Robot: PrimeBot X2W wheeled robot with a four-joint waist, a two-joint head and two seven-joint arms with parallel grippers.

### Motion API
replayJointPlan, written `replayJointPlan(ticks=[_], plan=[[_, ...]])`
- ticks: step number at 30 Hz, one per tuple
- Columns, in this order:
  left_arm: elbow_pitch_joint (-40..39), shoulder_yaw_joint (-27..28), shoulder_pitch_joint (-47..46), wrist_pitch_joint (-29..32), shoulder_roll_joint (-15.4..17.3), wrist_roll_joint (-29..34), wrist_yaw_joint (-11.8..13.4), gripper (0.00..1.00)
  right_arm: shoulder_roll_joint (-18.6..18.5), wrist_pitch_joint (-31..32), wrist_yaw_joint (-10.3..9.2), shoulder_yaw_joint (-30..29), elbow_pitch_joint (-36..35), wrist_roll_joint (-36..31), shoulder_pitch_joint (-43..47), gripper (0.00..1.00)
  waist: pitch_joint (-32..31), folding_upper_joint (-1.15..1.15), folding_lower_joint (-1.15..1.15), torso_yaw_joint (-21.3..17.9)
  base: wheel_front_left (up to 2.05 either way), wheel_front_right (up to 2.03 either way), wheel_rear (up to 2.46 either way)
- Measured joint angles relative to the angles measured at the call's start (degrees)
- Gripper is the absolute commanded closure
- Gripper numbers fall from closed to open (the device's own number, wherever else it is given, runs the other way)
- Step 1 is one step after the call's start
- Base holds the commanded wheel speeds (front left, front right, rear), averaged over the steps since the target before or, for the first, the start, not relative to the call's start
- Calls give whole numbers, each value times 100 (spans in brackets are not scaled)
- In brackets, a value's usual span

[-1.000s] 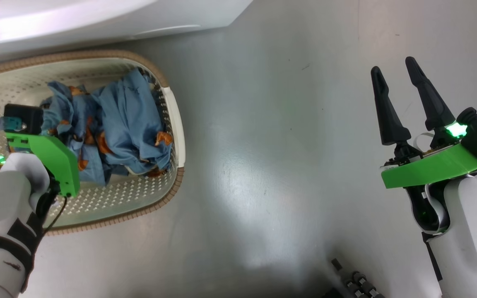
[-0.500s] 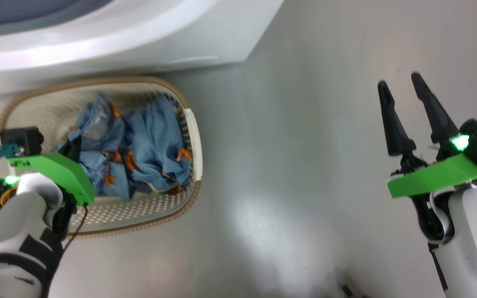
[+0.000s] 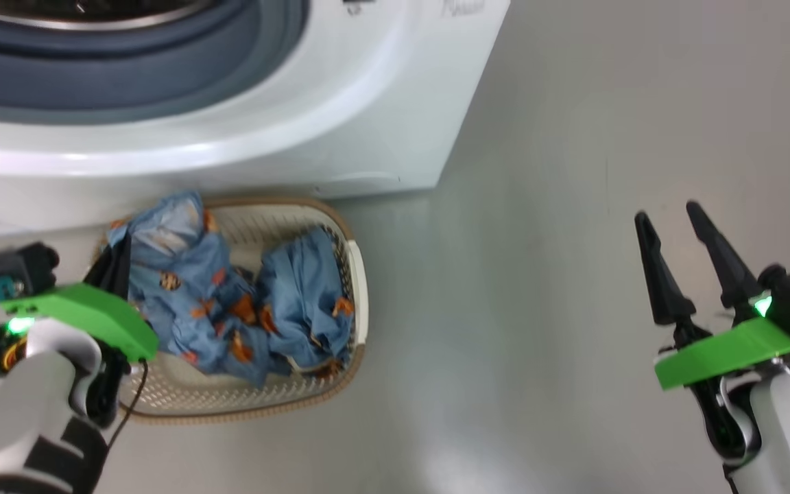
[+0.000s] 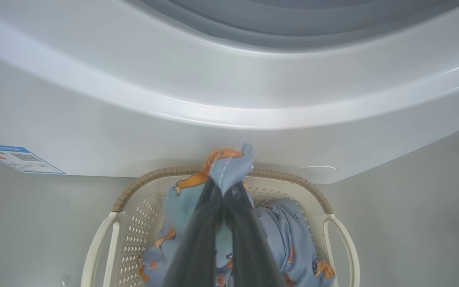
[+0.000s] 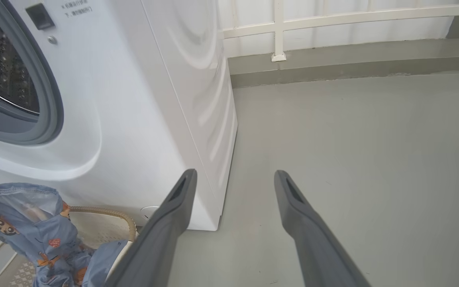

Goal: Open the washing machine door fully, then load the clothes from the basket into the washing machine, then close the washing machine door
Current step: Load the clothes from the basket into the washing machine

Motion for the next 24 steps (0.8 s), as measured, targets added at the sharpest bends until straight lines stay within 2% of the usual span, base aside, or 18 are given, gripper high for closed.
replayJointPlan(ticks=[8, 16, 24], plan=[[-1195, 1160, 936, -16, -104, 1044, 8, 100, -48, 0, 0, -93, 49, 38, 490, 0, -677, 0, 0, 85, 0, 0, 0], [-2225, 1936, 1738, -16, -233, 1657, 8, 100, -73, 0, 0, -176, 77, 38, 877, 0, -1188, 0, 0, 116, 0, 0, 0], [-3366, 2571, 2785, -16, -369, 2019, 8, 100, -98, 0, 0, -260, 102, 42, 1212, 0, -1661, 0, 0, 106, 0, 0, 0]])
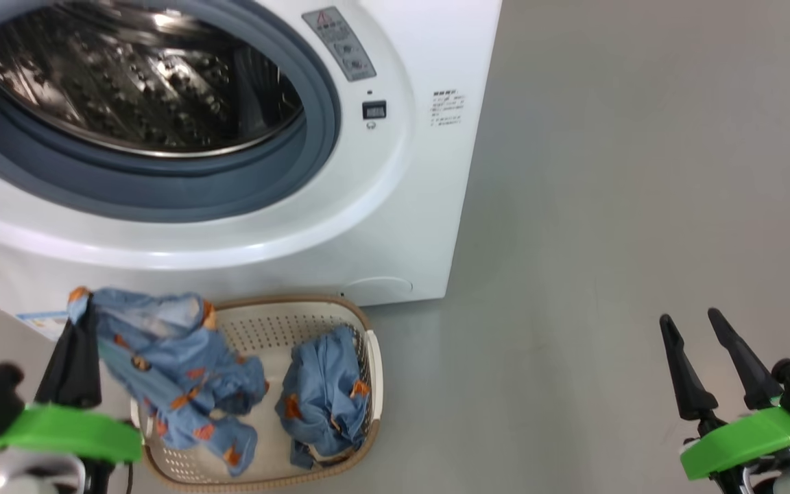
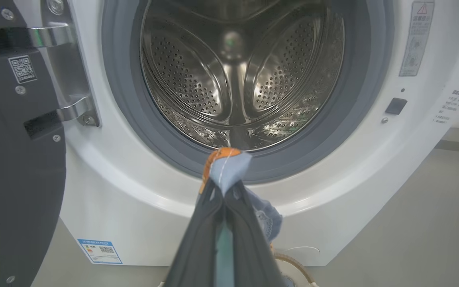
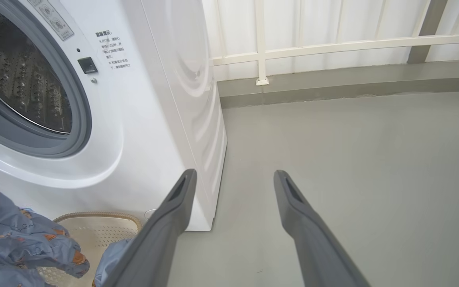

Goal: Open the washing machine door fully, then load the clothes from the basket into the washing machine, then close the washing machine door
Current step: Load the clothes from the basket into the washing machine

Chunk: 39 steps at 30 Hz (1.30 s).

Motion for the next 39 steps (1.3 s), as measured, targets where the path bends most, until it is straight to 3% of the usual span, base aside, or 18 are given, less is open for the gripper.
replayJointPlan(ticks=[6, 14, 25, 31, 39], plan=[[-1009, 549, 929, 0, -299, 99, 59, 100, -4, 1, 0, -58, 4, 3, 152, 0, -191, 0, 0, -72, 0, 0, 0], [-1341, 664, 1217, 0, -550, 231, 51, 100, -2, 1, 0, -113, -32, 3, 151, 0, -68, 0, 0, -110, 0, 0, 0], [-1274, 561, -308, -1, -399, 331, 40, 100, 113, 1, 0, -136, -104, 3, 3, 0, 305, 0, 0, -169, 0, 0, 0], [-637, 513, -1689, -7, -188, 377, 24, 100, 204, 1, 0, -124, -140, 3, -191, 0, 569, 0, 0, -250, 0, 0, 0], [1351, 296, -3254, -8, 44, 476, -1, 100, 318, 0, 0, -40, -205, 1, -500, 0, 993, 0, 0, -438, 0, 0, 0]])
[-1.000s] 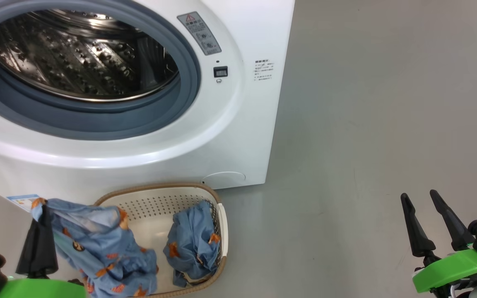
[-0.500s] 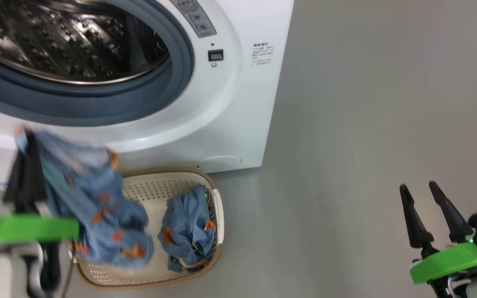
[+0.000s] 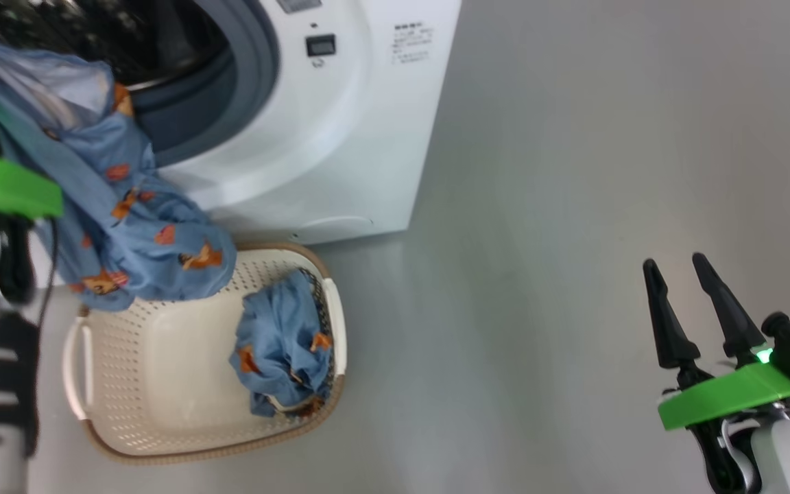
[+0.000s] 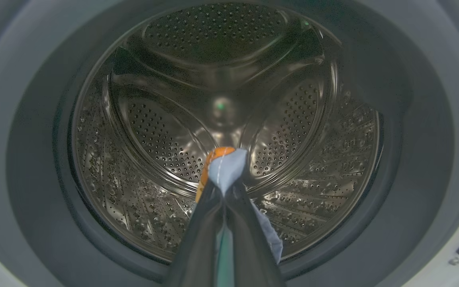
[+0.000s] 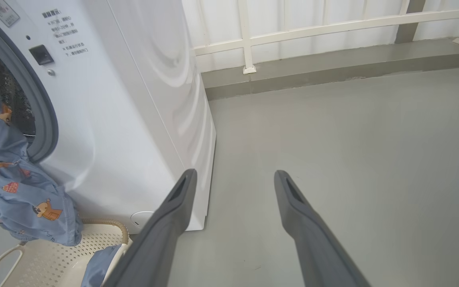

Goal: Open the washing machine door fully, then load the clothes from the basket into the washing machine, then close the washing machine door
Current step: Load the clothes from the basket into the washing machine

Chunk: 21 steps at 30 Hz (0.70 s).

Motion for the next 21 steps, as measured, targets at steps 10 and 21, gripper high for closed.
replayJointPlan(ticks=[10, 21], plan=[[2212, -226, -1366, 1, 210, 8, -1, 100, 104, 0, 0, 233, -33, 0, -402, 0, 564, 0, 0, -353, 0, 0, 0], [3234, -393, -2443, 3, 500, 203, 19, 100, 197, 0, 0, 408, -83, 0, -593, 0, 1031, 0, 0, -713, 0, 0, 0]])
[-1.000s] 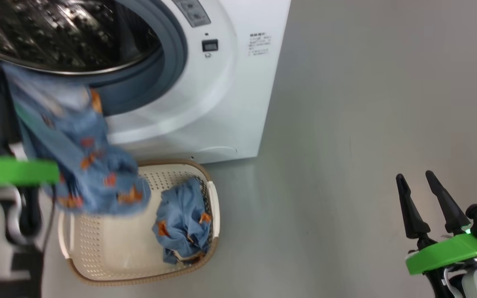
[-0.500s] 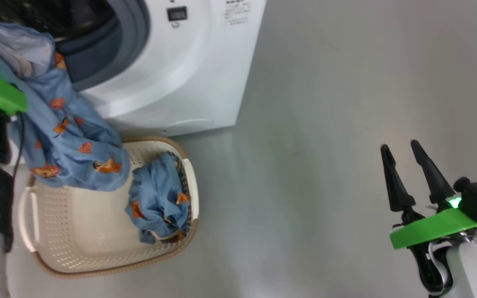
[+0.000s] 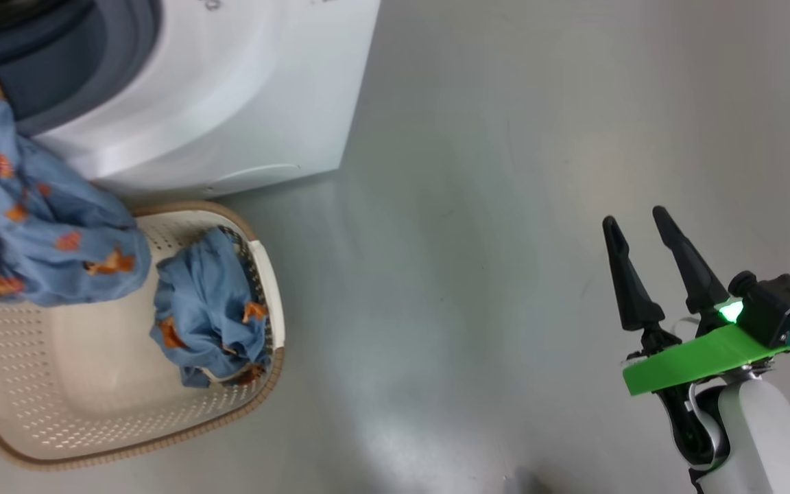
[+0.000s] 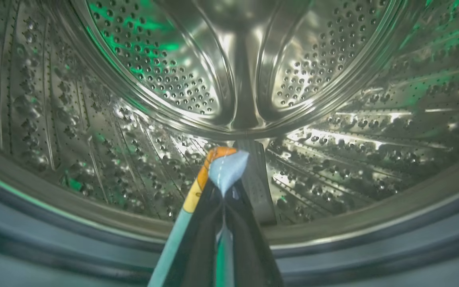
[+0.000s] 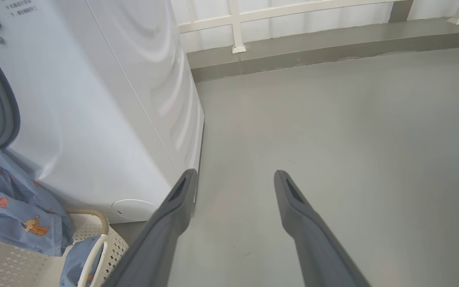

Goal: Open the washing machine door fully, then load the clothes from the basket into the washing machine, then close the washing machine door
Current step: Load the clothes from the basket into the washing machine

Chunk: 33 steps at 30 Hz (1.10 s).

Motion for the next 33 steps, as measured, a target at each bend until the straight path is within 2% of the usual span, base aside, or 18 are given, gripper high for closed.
replayJointPlan(ticks=[2, 13, 16, 19, 20, 21, 22, 23, 33], plan=[[-118, 7, -69, 1, 40, 31, 47, 100, 1, 0, 0, 0, -7, 0, -19, 0, 38, 0, 0, -19, 0, 0, 0], [-1922, 472, -185, -2, 140, 542, 292, 100, 74, 0, 0, 13, -44, -1, -105, 0, 335, 0, 0, -128, 0, 0, 0], [-1713, 546, -96, -4, 107, 572, 283, 100, 89, 0, 0, 30, -42, -1, -163, 0, 350, 0, 0, -131, 0, 0, 0], [-1131, 539, 34, -2, 68, 613, 231, 98, 90, 0, 0, 32, -35, -1, -176, 0, 342, 0, 0, -119, 0, 0, 0], [-979, 541, 38, -3, 65, 612, 225, 73, 93, 0, 0, 33, -32, -1, -176, 0, 342, 0, 0, -113, 0, 0, 0], [-810, 523, 32, -2, 67, 615, 192, 43, 97, 0, 0, 34, -27, -1, -176, 0, 336, 0, 0, -108, 0, 0, 0], [-705, 479, 29, -2, 68, 659, 177, 5, 98, 0, 0, 34, -27, -1, -176, 0, 334, 0, 0, -100, 0, 0, 0], [-612, 455, 13, -2, 68, 689, 175, 0, 99, 0, 0, 34, -26, -1, -176, 0, 334, 0, 0, -91, 0, 0, 0], [53, 361, -261, -2, 45, 698, 78, 0, 96, 0, 0, 41, 1, -1, -208, 0, 320, 0, 0, -16, 0, 0, 0]])
